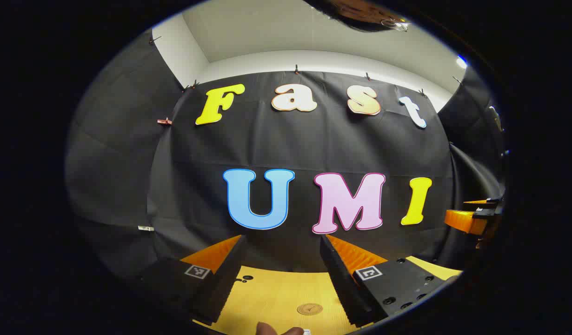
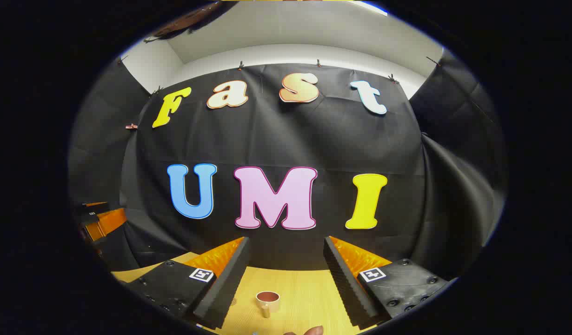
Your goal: Put the toothbrush and toothpaste on the desktop into the cup, then pick up the cup and place it on the coaster on the desktop.
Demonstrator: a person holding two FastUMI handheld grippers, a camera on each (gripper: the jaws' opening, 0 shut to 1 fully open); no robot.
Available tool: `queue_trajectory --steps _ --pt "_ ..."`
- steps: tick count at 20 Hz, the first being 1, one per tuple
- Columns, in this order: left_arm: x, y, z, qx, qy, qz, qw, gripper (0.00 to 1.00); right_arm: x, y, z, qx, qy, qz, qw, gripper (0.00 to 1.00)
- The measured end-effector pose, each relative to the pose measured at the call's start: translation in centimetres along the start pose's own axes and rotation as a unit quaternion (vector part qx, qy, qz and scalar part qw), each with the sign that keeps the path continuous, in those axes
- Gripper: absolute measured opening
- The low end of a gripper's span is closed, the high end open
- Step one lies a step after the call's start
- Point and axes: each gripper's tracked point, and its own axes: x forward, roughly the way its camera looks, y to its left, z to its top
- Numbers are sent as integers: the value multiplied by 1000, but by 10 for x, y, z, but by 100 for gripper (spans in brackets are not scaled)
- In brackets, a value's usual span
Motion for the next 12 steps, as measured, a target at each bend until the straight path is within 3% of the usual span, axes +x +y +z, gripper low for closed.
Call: queue_trajectory --steps 12 --pt "-3 -11 -5 4 6 -11 1000 97 -6 -7 -5 -3 7 -7 1000 96"
